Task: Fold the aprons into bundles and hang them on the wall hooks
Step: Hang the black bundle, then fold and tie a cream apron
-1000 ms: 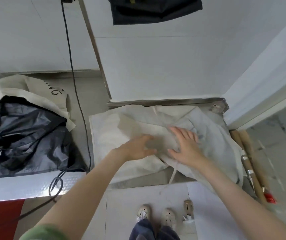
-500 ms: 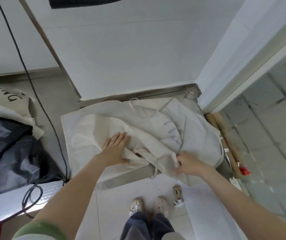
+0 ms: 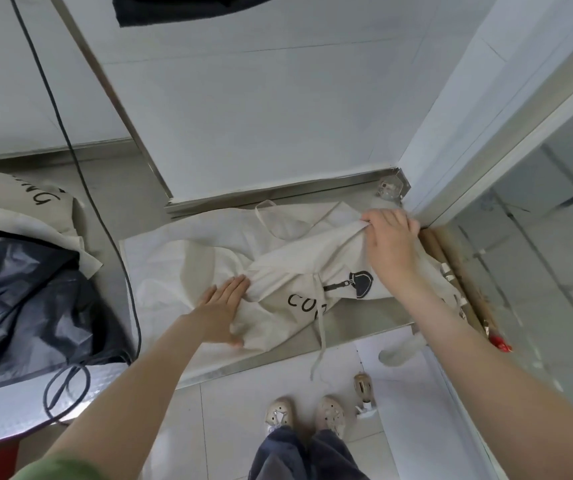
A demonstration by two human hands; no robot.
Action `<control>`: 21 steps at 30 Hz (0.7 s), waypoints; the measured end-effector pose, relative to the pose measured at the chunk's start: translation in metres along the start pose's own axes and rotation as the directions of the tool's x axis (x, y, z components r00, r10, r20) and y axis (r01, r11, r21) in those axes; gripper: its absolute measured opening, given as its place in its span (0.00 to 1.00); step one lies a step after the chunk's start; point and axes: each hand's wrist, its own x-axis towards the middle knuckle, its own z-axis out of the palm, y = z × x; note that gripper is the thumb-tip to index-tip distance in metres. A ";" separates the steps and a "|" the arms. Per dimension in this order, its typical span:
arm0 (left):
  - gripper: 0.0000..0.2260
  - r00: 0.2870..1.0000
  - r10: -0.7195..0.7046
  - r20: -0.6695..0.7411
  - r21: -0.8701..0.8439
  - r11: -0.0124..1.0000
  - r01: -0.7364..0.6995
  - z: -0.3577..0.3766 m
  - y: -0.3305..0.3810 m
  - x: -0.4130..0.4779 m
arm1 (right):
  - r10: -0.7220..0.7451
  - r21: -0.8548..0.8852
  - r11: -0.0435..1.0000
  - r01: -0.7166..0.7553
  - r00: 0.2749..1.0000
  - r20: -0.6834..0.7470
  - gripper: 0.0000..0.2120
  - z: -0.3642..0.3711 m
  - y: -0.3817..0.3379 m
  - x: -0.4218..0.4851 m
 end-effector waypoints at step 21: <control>0.15 0.991 -0.081 -0.111 0.254 0.961 0.107 -0.061 0.017 0.045 | 0.200 -0.081 0.972 -0.220 0.597 0.777 0.13 0.034 0.034 -0.034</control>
